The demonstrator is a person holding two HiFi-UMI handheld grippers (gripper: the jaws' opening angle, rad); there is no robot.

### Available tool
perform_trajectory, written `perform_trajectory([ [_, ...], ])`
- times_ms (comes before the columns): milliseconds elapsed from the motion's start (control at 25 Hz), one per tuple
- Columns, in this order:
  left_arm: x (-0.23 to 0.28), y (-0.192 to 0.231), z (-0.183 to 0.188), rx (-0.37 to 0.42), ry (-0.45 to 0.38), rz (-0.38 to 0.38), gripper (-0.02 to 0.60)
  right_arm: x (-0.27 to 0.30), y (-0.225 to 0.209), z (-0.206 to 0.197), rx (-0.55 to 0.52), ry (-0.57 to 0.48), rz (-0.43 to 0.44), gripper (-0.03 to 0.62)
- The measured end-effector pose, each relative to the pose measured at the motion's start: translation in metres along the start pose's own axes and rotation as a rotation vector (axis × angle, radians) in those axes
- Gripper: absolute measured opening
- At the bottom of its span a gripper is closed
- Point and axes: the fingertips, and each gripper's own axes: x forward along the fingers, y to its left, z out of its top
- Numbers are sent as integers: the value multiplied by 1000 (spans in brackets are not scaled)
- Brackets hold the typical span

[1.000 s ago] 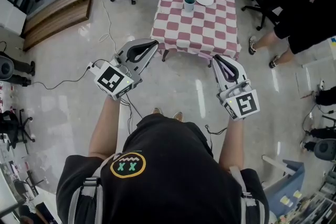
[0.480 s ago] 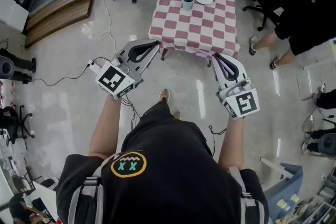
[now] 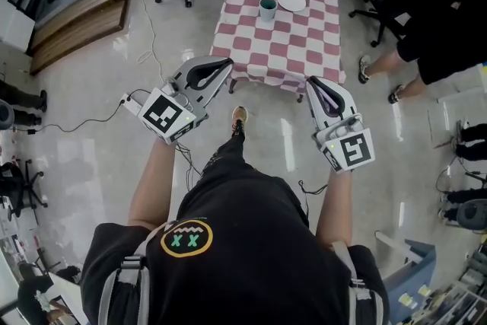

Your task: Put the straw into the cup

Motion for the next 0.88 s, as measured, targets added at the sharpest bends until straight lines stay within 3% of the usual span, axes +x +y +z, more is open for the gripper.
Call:
perform_trajectory([
  [880,112,177,-49,-58,-12,-59,18,164,-125,-33,4,74,-42,48],
])
